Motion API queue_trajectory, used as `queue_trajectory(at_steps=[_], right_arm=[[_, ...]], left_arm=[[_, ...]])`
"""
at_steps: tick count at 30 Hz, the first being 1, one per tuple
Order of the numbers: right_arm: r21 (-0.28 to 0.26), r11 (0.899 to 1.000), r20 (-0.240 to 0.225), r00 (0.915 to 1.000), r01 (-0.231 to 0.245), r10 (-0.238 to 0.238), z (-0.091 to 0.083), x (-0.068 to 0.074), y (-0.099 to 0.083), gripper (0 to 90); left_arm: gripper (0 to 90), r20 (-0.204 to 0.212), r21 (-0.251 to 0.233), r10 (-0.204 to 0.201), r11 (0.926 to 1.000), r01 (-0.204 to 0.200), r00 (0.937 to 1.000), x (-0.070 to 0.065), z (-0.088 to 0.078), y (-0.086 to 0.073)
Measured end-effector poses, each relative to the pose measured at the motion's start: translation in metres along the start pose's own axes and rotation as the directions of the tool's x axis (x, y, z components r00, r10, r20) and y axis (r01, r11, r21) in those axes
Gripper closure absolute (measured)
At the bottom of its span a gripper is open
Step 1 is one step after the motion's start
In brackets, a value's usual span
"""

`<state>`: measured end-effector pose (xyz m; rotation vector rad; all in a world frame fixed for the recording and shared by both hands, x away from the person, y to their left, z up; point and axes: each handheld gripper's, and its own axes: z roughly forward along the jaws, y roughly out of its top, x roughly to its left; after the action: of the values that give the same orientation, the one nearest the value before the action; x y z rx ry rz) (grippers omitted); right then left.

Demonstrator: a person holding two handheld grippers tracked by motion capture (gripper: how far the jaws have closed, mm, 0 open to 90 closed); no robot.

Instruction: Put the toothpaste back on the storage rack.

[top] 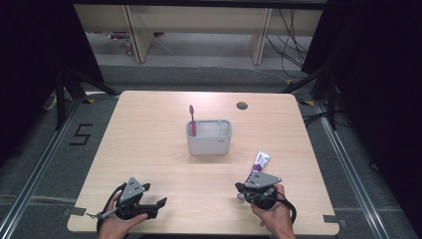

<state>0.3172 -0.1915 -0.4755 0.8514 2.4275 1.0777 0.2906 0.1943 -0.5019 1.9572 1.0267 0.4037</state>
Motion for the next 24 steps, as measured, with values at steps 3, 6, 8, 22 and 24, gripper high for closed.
queue_trajectory(at_steps=[3,6,8,22,24], right_arm=[[0.011,1.0,-0.007,1.0,0.003,-0.003,0.005,0.0,0.0,90.0],[0.027,1.0,-0.019,0.9998,-0.001,0.001,0.008,0.0,-0.001,90.0],[0.027,1.0,-0.017,0.9999,0.003,-0.003,0.009,0.0,-0.001,90.0],[0.069,0.998,-0.026,0.9996,-0.009,0.011,0.013,0.001,-0.004,90.0],[0.081,0.996,-0.03,0.999,-0.031,0.034,0.014,0.003,-0.005,90.0]], left_arm=[[21.0,-0.002,0.007,0.01,0.9999,-0.01,0.9999,0.0,0.0,0.0],[21.0,-0.002,0.008,0.014,0.9999,-0.014,0.9999,0.0,0.0,0.0],[20.9,-0.001,0.012,0.013,0.9998,-0.013,0.9999,0.001,0.0,-0.001],[21.0,-0.001,0.01,0.022,0.9997,-0.022,0.9998,-0.001,0.003,0.0],[21.0,-0.001,0.026,0.042,0.9988,-0.042,0.9991,0.001,0.001,0.001]])
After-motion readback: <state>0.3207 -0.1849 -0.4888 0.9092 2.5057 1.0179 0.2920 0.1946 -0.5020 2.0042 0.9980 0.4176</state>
